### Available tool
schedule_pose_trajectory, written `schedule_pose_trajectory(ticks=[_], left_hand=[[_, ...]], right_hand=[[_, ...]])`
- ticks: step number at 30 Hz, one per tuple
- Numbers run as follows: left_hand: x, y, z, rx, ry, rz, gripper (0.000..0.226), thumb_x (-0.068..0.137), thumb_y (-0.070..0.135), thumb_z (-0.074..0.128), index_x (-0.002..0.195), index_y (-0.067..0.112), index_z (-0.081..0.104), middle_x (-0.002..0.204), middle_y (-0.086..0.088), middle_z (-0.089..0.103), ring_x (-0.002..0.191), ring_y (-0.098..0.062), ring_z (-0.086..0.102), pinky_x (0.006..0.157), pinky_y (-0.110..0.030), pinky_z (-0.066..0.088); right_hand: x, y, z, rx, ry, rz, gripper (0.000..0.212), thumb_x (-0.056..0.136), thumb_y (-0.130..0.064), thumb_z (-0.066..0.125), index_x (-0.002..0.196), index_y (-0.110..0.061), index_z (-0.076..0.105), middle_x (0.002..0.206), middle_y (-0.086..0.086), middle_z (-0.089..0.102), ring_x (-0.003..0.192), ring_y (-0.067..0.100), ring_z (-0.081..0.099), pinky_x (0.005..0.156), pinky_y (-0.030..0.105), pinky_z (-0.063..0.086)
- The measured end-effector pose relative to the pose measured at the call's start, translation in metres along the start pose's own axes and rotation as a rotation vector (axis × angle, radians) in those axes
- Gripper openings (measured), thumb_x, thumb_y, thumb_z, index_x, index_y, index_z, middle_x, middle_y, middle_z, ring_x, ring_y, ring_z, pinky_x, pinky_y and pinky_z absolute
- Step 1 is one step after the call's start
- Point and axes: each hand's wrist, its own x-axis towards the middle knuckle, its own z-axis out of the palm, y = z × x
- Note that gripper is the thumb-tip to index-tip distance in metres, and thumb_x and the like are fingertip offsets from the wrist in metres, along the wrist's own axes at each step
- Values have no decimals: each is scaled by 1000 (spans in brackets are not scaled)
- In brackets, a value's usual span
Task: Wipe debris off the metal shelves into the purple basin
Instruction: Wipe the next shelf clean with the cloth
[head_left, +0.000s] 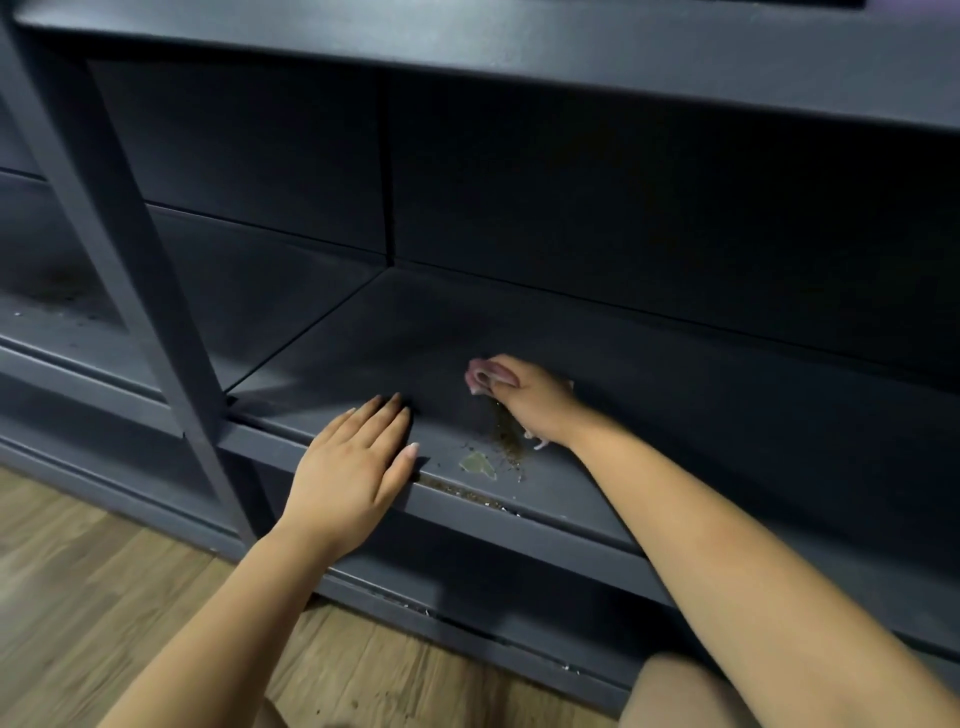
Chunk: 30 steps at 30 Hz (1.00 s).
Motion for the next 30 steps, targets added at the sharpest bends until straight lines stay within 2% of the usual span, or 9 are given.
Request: schedule_pose_trajectory(ticks=[4,9,11,13,16,20,22,26,30], left_hand=[[-1,2,-2,-7,-44,-12,70,103,46,10,125,4,61,129,-11,61,119,-30,57,103,-32,27],[-3,2,-1,-2,-74,-7,73,102,49,5,130,5,57,134,-9,57,126,-27,52,105,-38,36],[-2,4,-3,1,-87,-9,84,96,57,-8,139,7,45,145,-5,42,137,-21,36,111,-36,23],[-2,4,-2,-13,-82,0,99,77,66,-32,148,14,14,151,5,8,141,-10,2,115,-27,-1],[-4,3,-10,-57,-168,-32,101,57,68,-46,139,21,-12,145,12,-15,135,-2,-20,111,-22,-18],[-13,-9,-9,-29,-138,15,95,70,70,-36,142,15,-4,151,7,-5,140,-7,-11,113,-22,-15],[-17,-18,-7,4,-124,19,88,81,68,-26,143,12,4,152,4,3,142,-12,-3,113,-23,-14],[-26,-27,-8,9,-147,-2,78,93,62,-11,144,9,14,152,-2,13,143,-19,11,114,-27,-7],[-27,-25,-7,26,-165,8,74,103,49,6,134,-4,47,140,-16,48,131,-30,41,110,-35,13]], right_hand=[[-12,-7,2,19,-100,-21,23,99,-13,46,117,-16,59,108,-9,60,101,-1,54,77,-3,35],[-26,-3,13,-140,-103,-36,11,89,-38,53,88,-47,58,103,-12,64,104,13,58,95,36,46],[-33,-4,14,-113,-125,-62,16,90,-32,52,85,-45,58,100,-10,64,101,14,59,96,40,46],[-41,-6,11,-105,-114,-65,14,91,-33,49,90,-43,60,101,-9,65,100,15,59,94,42,48],[-55,-1,-7,-38,52,-3,12,94,-43,48,99,-47,58,109,-13,65,104,16,60,85,35,51],[-94,18,-38,-122,326,219,15,99,-37,38,102,-44,51,97,-9,60,77,18,62,52,26,49],[-104,26,-39,-286,371,240,21,100,-31,36,110,-34,54,97,-2,60,75,19,60,58,28,50],[-91,22,-14,-476,466,208,27,97,-20,40,120,-17,53,111,9,60,99,28,57,79,30,43],[-68,-2,31,-520,442,186,29,94,-21,40,119,-17,53,118,8,59,110,30,54,89,32,40]])
